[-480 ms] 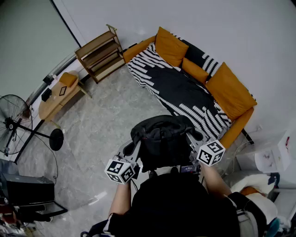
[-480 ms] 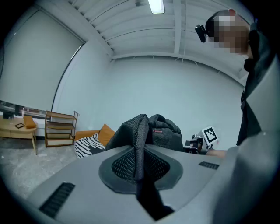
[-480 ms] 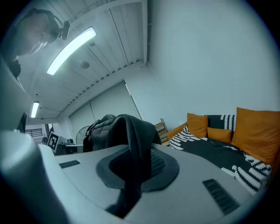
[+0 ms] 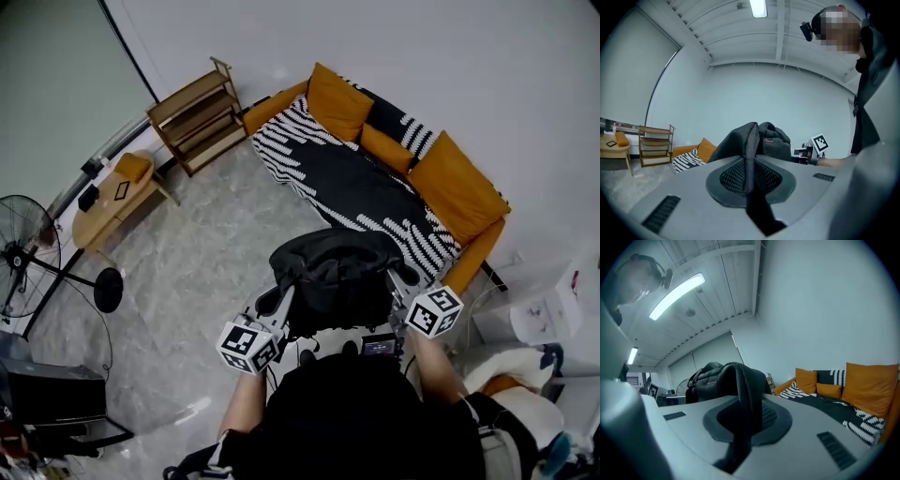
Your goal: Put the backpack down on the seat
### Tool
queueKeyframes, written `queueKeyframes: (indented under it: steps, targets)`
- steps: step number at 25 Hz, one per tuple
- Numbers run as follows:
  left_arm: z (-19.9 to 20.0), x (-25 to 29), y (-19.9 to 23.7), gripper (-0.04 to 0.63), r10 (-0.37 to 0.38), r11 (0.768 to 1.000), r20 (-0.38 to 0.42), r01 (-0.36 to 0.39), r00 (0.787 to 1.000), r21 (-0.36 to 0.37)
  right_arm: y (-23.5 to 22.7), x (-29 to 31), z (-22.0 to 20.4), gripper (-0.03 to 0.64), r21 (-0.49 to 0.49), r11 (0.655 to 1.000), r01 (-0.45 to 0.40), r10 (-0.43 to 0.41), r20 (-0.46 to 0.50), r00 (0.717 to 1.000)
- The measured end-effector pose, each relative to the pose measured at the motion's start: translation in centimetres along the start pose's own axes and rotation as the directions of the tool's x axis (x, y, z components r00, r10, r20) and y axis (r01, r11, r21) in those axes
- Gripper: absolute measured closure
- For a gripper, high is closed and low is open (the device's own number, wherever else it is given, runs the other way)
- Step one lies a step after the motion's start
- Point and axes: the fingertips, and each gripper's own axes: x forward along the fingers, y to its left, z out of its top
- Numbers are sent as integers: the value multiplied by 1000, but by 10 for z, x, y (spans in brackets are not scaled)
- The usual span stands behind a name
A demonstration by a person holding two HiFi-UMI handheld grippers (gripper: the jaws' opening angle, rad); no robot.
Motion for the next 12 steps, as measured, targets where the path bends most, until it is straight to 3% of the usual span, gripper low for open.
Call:
queueKeyframes:
  steps: [7,12]
  targets:
    - [12,-1,14,551,83,996,17,-84,996,30,10,8,4,571,-217,976,26,-32,-23,999]
    - [9,-5,18,551,131,991,11,-131,991,24,10,12,-1,571,-158,987,-23,15,-49,999]
